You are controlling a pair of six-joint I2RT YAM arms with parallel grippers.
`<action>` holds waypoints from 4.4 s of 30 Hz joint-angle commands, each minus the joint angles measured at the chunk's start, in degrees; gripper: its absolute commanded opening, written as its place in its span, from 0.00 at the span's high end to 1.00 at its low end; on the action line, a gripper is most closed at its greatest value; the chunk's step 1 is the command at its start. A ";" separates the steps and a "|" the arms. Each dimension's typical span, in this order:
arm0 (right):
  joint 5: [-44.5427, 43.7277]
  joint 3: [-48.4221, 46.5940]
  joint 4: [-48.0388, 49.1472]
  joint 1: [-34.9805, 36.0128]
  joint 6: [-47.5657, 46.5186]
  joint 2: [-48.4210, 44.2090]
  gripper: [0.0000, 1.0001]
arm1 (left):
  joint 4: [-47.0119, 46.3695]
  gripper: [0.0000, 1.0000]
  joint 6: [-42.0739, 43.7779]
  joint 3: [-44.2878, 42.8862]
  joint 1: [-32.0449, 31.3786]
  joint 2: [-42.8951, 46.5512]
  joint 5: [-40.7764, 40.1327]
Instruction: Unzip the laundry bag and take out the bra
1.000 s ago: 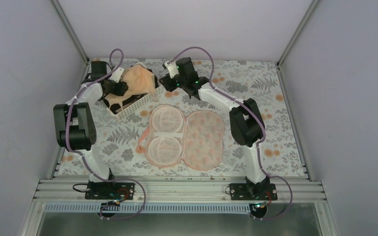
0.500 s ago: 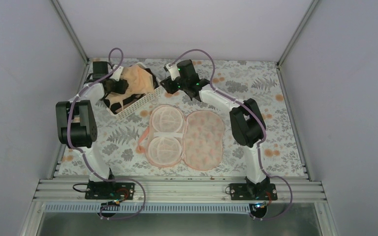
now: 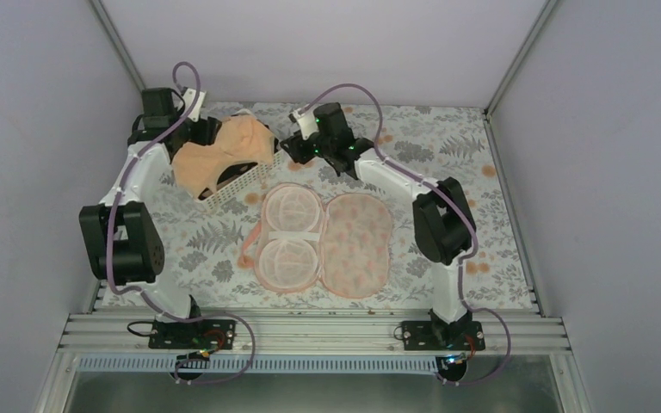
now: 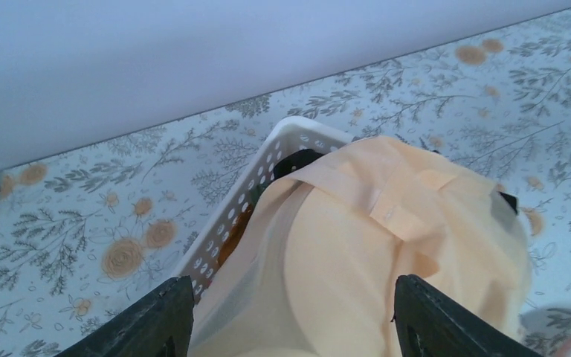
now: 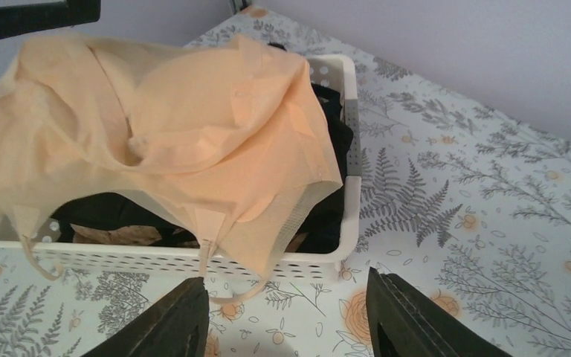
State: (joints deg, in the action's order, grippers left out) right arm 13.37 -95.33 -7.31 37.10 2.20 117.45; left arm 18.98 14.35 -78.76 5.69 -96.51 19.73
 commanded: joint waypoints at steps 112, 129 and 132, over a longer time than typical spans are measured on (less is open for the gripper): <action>1.01 31.27 9.13 12.24 43.85 -11.51 0.96 | -26.92 0.98 -44.08 51.35 -26.47 9.69 21.87; -4.77 26.43 2.10 13.77 39.98 -12.19 0.49 | -20.91 0.97 -40.52 48.76 -26.46 11.89 16.58; -6.98 26.39 1.08 13.57 38.48 -14.98 0.46 | -15.52 0.93 -39.08 47.95 -26.03 13.39 10.42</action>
State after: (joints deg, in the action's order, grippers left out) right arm 10.90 -67.70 -3.75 50.30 43.18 106.00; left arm -2.70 -27.97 -28.84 -20.47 -85.78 37.32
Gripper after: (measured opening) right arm 0.526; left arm 0.041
